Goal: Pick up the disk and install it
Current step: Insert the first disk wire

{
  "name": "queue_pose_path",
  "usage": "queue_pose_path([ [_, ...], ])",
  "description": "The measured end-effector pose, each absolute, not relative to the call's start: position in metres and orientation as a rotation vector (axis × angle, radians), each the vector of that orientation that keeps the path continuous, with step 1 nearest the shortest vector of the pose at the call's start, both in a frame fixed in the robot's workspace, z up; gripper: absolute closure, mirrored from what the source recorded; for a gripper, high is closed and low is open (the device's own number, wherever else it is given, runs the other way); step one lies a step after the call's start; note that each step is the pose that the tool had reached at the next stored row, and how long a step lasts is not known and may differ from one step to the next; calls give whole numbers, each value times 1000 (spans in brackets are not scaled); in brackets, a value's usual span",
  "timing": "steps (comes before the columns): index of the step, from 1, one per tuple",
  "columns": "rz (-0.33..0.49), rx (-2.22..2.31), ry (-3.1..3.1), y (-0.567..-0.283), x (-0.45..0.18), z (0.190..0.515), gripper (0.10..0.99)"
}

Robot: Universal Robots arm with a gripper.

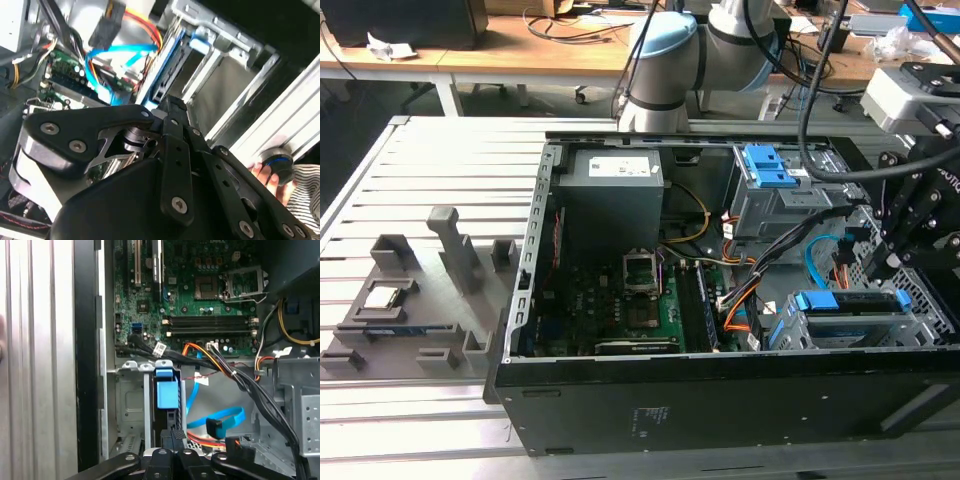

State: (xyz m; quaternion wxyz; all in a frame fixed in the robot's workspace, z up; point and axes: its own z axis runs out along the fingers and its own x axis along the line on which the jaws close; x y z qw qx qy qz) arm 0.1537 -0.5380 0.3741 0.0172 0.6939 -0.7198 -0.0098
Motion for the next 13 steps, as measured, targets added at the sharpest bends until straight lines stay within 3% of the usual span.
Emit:
queue_pose_path([
  [8,-22,2153,-2233,-479,165,369,980],
  [12,-22,2153,-2233,-478,166,369,973],
  [13,-22,2153,-2233,-478,166,369,851],
])
